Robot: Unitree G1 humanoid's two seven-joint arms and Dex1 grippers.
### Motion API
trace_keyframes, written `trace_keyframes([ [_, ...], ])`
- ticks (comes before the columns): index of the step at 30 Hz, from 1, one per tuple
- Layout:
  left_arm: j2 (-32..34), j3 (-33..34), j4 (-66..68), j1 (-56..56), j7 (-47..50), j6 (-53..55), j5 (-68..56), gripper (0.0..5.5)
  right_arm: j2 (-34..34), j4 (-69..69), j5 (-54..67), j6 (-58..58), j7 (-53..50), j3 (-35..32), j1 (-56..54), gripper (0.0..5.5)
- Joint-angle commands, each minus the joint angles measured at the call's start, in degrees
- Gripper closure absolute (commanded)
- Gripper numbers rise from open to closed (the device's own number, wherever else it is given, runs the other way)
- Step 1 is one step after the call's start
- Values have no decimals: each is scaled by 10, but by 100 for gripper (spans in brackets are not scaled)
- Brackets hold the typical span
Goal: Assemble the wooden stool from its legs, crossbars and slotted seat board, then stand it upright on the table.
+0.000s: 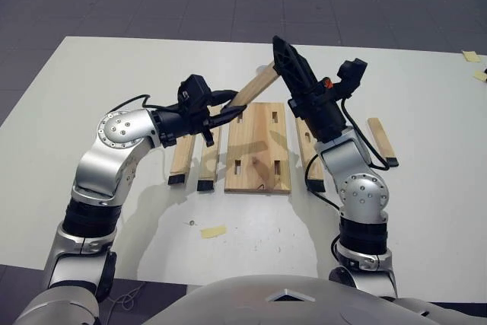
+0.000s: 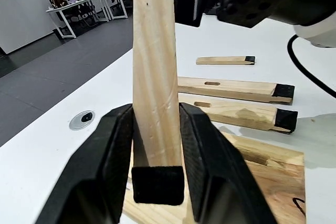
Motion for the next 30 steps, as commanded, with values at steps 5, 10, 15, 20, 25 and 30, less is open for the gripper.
trace_keyframes([
  [5,0,-13,-7,5,9,-27,40,421,33,-13,2,10,-68,15,2,172],
  [10,-2,-21,-16,18,9,-31,50,421,27,-46,23,29,-91,32,25,253],
  [15,2,-27,-18,23,5,-37,62,421,15,-69,30,42,-103,41,49,336],
  [20,3,-28,-26,29,3,-31,63,421,1,-86,32,52,-104,36,65,430],
  [25,3,-32,-36,35,6,-28,65,421,-15,-97,42,62,-103,21,75,505],
  [30,-15,-40,-56,57,39,-26,73,421,-32,-85,46,70,-113,-6,58,506],
])
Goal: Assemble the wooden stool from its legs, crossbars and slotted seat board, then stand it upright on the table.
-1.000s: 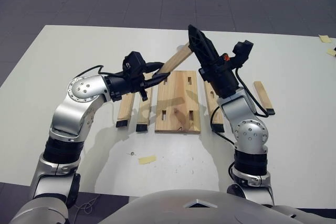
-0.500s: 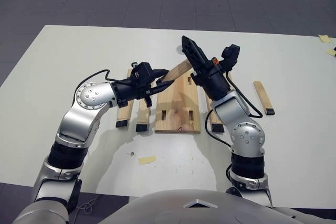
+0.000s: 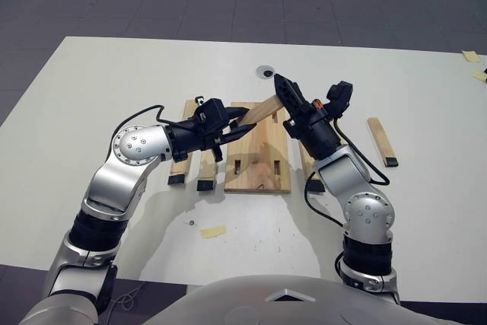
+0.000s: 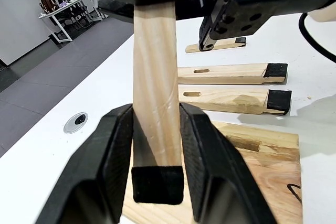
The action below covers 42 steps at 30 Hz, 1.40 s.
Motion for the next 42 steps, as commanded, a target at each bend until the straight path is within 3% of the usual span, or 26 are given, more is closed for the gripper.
trace_keyframes([
  [1,-21,-10,-21,20,34,15,15,421,-17,5,5,5,-8,-28,-21,506],
  [4,-41,13,-54,32,57,54,-21,359,-41,18,0,4,-13,-61,-30,506],
  [9,-129,217,-108,-12,191,161,-335,280,-114,41,8,17,-31,-156,-26,506],
  [12,-150,282,-65,-34,296,146,-317,239,-159,60,5,35,-29,-189,-22,506],
  [17,-174,272,-31,18,405,119,-197,163,-179,91,-55,40,-27,-170,-23,506],
  [25,-213,218,-10,40,442,97,-113,16,-148,117,-129,14,-19,-139,-8,507],
  [34,-221,205,-11,52,431,100,-102,10,-147,117,-180,-9,9,-139,-4,507],
  [42,-232,190,-12,63,419,94,-94,10,-147,136,-170,-10,8,-178,-22,507],
])
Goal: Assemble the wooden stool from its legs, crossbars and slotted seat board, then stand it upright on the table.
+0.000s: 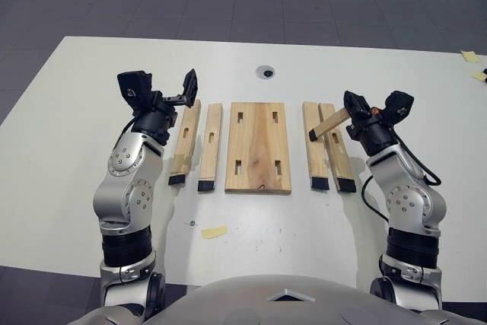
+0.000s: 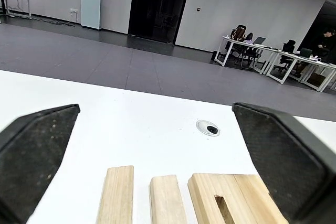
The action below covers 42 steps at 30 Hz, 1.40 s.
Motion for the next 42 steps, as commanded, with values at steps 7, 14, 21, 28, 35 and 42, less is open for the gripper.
trace_keyframes([
  [7,-9,-10,3,9,-7,-10,20,10,-14,7,-51,11,-1,15,3,507],
  [14,-6,-12,4,8,-8,-12,39,10,-62,7,-163,22,5,88,24,507],
  [21,-2,-20,-5,14,-11,-13,61,10,-111,-5,-246,78,7,150,88,507],
  [28,-5,-23,-2,14,-14,-17,73,10,-90,1,-242,39,25,135,92,507],
  [35,-6,-21,10,12,-22,-24,82,10,-51,4,-217,-40,44,89,8,507],
  [42,-2,-17,16,-3,-49,-22,65,10,-52,-19,-184,-16,29,47,-131,392],
])
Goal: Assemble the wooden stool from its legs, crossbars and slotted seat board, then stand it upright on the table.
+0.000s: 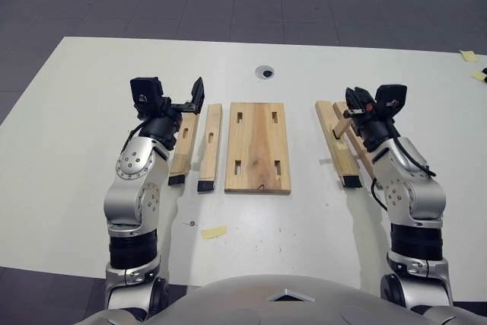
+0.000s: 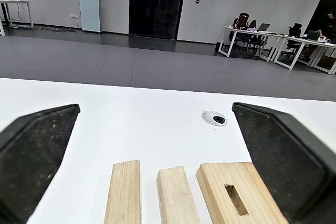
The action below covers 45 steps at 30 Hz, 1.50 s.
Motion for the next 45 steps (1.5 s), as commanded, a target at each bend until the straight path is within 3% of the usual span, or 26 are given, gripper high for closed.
trace_keyframes([
  [1,7,-1,4,-13,-21,1,-9,10,-8,-20,20,30,-10,-25,-91,374],
  [9,-3,-8,10,-15,-23,-10,0,10,-28,7,20,52,0,-30,-205,256],
  [17,-11,-10,12,-11,-16,-13,7,10,-10,88,-11,87,33,19,-26,135],
  [24,-12,-15,9,-12,-16,-8,7,10,21,102,50,38,55,-44,-67,19],
  [34,-9,-16,10,-11,-18,-7,5,10,16,66,143,36,36,-115,-202,12],
  [37,-10,-16,9,-11,-17,-7,5,10,10,63,127,54,39,-89,-171,12],
  [42,-13,-16,11,-9,-14,-9,7,10,3,104,44,73,62,14,-46,12],
  [45,-13,-17,14,-11,-14,-7,5,10,11,121,28,44,66,13,-17,12],
])
